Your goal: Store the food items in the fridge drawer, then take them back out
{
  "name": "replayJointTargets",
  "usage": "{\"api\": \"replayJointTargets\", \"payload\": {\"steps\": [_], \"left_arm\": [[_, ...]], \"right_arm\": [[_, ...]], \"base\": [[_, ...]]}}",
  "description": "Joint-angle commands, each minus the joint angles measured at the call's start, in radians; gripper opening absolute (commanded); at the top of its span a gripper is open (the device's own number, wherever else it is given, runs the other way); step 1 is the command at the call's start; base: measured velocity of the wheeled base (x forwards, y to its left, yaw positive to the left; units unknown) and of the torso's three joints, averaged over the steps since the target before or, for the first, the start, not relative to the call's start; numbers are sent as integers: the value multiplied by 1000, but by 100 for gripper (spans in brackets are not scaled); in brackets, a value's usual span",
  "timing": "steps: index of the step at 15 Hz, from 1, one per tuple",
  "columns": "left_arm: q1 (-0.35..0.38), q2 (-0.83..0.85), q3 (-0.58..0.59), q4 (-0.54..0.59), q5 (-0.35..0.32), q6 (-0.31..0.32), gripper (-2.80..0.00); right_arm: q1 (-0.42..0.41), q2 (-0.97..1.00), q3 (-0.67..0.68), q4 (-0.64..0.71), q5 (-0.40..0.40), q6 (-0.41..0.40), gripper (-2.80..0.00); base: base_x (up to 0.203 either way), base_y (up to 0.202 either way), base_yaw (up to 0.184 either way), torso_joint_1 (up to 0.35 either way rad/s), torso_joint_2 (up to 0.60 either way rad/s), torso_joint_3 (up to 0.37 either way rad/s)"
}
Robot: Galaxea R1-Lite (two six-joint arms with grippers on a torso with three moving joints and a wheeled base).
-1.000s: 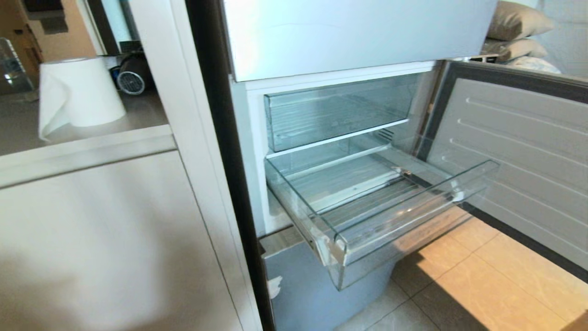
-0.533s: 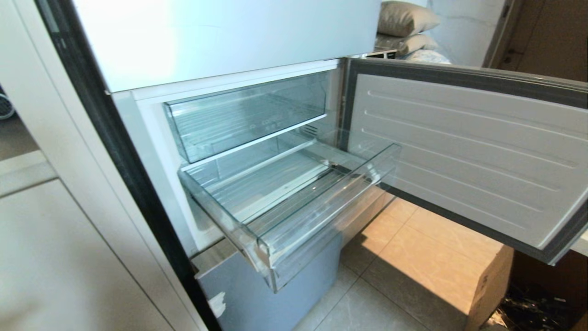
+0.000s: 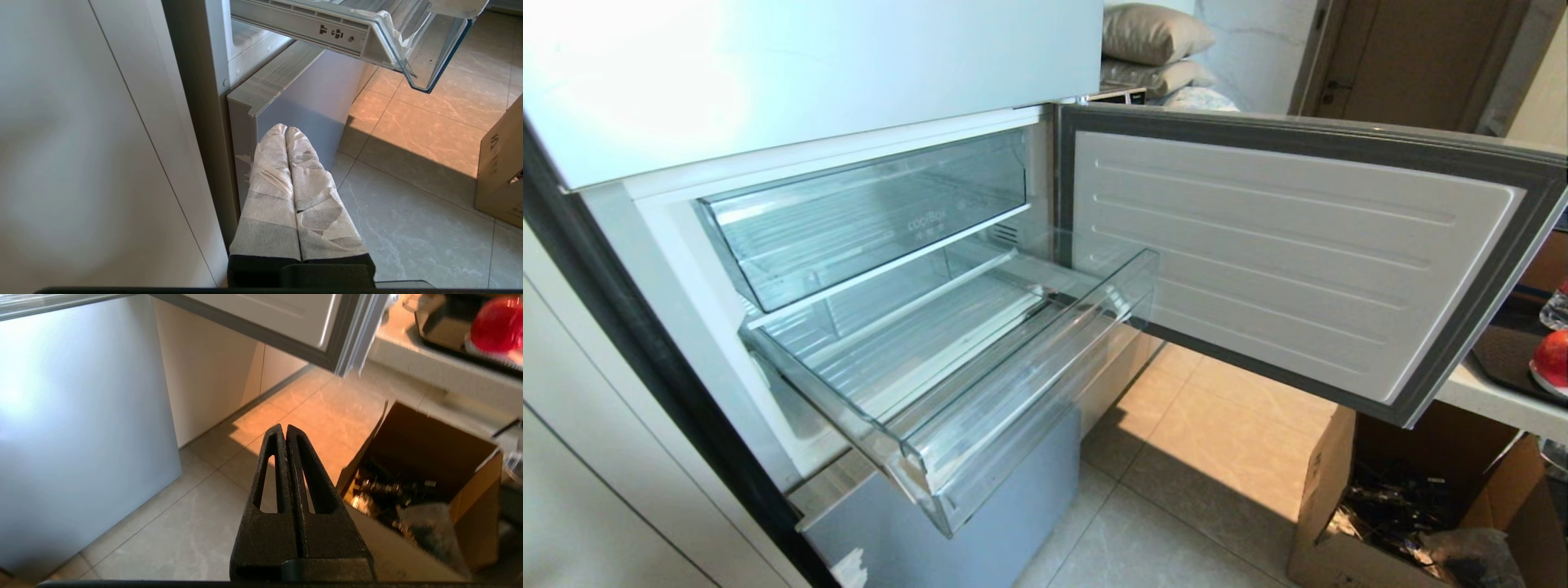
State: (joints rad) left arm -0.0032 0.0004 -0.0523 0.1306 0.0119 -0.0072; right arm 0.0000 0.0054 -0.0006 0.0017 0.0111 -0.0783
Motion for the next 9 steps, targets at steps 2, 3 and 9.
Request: {"api": "replayJointTargets", "payload": {"steps": [2, 3, 9], "left_arm": [[0, 0, 0, 0, 0, 0, -280], [0, 0, 0, 0, 0, 0, -280], [0, 0, 0, 1, 0, 0, -280]], "right_arm": [[-2, 86, -66, -2, -35, 59, -280], [-8, 144, -120, -2, -53, 97, -280], [-259, 795, -339, -103, -74, 200, -280]], "base": [[0, 0, 0, 0, 0, 0], [0, 0, 0, 0, 0, 0], [0, 0, 0, 0, 0, 0]]}}
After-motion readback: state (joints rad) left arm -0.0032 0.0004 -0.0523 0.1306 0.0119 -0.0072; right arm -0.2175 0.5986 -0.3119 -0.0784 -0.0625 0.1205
